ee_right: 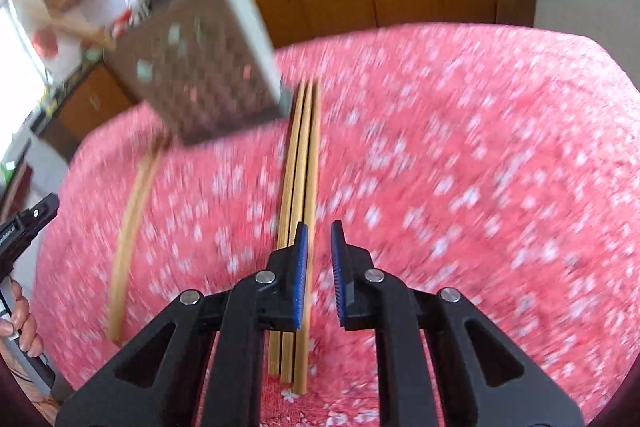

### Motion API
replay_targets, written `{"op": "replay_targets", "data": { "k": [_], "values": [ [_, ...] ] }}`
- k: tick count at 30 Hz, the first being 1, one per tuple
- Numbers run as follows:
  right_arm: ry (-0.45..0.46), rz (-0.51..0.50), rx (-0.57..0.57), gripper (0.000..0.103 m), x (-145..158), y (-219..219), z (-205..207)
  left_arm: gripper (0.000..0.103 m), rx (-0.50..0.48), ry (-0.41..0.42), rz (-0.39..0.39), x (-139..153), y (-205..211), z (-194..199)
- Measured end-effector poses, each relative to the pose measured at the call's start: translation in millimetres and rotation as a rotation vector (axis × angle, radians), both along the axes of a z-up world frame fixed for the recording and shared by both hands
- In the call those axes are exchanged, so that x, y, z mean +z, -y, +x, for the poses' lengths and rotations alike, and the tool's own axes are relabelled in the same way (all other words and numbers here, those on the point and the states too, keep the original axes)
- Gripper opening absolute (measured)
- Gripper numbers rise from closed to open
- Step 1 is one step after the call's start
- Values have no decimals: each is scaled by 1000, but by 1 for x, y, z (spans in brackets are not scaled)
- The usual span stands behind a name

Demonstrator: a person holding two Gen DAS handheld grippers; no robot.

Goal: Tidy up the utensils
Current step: 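Pinch a third chopstick with the left tool while the right tool pinches another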

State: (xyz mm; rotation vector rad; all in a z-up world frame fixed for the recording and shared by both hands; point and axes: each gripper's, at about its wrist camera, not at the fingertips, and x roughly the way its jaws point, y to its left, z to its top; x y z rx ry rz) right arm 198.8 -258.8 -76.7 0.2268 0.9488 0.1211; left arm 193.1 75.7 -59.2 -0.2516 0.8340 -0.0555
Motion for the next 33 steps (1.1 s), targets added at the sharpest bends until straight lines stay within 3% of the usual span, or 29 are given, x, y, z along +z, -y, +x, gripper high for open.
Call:
{"op": "replay_targets", "data": {
  "k": [8,13,21,27,33],
  "values": [
    [25,-169,-41,8,2,-6,13,25,-122,-72,16,-30,40,-4],
    [37,-160,-48,7,-2,2,5,18,-185,-84,45,-36,61,-3],
    [43,-156,-49,8,0,3,-14,14,-237,-82,136,-39,80,-7],
    [61,-168,-8,8,-4,-3,-24,10,-203,-64,219,-41,86,-1],
    [63,-157,-101,7,-4,21,-11,12,-50,-77,227,-40,35,25]
  ]
}}
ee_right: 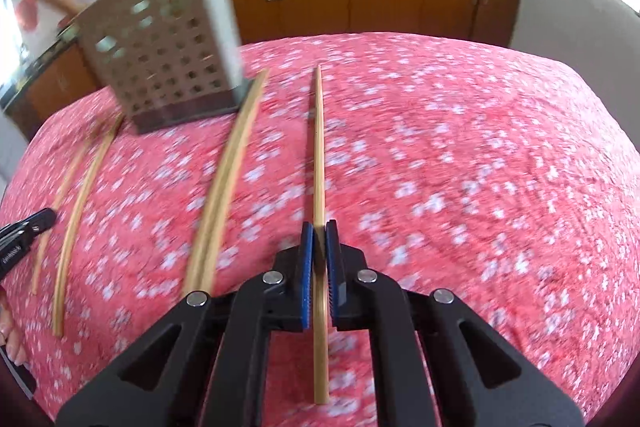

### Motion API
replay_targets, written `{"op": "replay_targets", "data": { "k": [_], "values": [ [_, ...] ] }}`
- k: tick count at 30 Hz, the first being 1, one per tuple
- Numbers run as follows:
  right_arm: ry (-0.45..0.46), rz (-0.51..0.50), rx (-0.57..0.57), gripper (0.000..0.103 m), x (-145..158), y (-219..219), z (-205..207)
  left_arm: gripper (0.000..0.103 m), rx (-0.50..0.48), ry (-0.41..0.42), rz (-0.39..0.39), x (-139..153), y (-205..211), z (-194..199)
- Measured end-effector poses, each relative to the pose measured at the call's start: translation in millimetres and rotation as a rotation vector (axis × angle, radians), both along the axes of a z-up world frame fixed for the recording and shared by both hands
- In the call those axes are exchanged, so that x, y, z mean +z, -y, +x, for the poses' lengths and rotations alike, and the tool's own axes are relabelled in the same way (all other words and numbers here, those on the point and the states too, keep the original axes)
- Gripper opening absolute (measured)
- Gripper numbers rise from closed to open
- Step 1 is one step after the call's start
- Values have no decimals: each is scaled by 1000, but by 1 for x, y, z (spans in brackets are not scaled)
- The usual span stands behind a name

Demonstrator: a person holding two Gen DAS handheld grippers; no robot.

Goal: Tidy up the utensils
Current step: 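Pinch a third chopstick with the left tool while the right tool pinches another, then hold the pinched chopsticks against the tablecloth with both tools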

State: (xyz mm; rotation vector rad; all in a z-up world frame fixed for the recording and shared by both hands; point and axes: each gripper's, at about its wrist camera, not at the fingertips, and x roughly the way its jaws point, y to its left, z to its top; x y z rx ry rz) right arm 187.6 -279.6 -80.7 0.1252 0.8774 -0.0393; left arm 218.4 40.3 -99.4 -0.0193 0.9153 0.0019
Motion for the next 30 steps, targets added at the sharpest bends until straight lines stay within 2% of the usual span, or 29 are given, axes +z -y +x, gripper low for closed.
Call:
{"op": "replay_targets", "data": {
  "k": [6,30],
  "values": [
    [14,-35,-12,8,0,2,5,12,39,24,-46,-2,-29,4],
    [12,-33,-13,8,1,1,7,12,45,25,-60,-3,-29,5]
  ]
}}
